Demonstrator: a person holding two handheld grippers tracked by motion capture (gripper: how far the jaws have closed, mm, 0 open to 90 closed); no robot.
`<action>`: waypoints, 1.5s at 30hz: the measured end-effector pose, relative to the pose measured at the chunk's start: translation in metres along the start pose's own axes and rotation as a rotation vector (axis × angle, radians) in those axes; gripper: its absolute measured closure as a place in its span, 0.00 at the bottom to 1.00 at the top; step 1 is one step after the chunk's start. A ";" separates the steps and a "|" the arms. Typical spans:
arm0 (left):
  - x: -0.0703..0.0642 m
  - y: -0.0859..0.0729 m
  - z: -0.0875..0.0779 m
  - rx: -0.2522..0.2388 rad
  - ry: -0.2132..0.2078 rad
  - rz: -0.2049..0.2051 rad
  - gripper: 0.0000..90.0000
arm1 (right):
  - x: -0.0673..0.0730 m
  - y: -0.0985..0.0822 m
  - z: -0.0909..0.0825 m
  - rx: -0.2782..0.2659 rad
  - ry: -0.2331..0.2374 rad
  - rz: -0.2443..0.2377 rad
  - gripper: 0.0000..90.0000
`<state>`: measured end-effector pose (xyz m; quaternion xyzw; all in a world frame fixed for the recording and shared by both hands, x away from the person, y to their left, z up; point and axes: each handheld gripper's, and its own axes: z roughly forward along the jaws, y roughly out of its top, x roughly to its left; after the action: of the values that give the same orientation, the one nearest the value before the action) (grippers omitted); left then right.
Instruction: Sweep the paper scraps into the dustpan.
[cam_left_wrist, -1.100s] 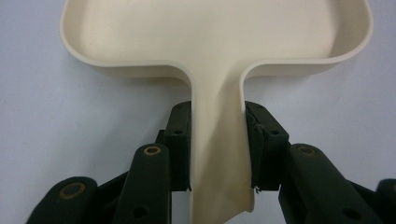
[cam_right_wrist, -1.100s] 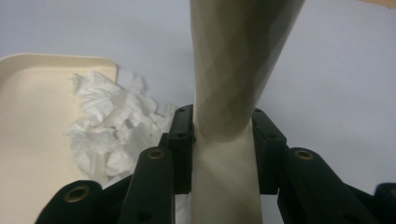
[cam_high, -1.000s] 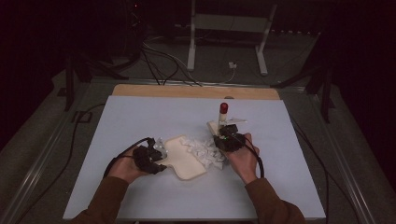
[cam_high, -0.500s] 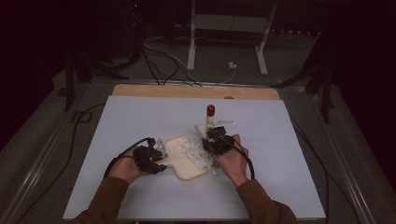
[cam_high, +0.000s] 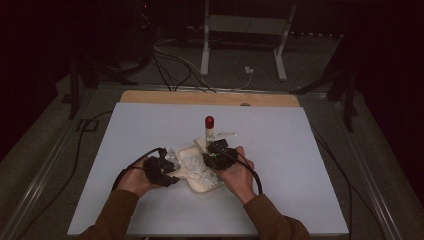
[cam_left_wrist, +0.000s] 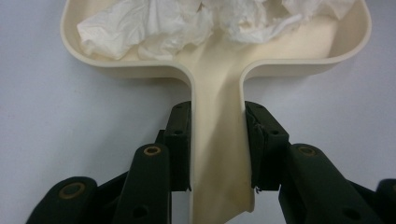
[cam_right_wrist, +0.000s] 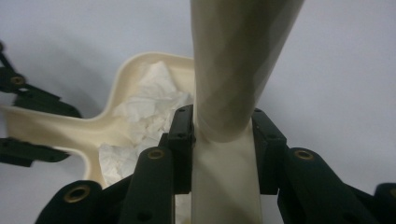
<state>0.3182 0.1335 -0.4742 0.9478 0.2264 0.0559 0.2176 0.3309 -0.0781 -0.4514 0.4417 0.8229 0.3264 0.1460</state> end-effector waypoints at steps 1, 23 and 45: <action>0.000 0.000 0.000 0.000 0.000 -0.002 0.74 | 0.002 0.001 -0.001 -0.002 0.006 -0.002 0.75; 0.002 -0.011 -0.005 -0.002 -0.012 -0.011 0.74 | -0.037 0.019 -0.029 -0.119 -0.002 -0.016 0.75; 0.008 -0.019 -0.006 -0.002 0.002 -0.052 0.74 | -0.007 0.017 0.014 -0.042 0.083 -0.301 0.75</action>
<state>0.3162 0.1548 -0.4777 0.9414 0.2510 0.0512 0.2196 0.3533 -0.0718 -0.4503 0.2963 0.8781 0.3358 0.1684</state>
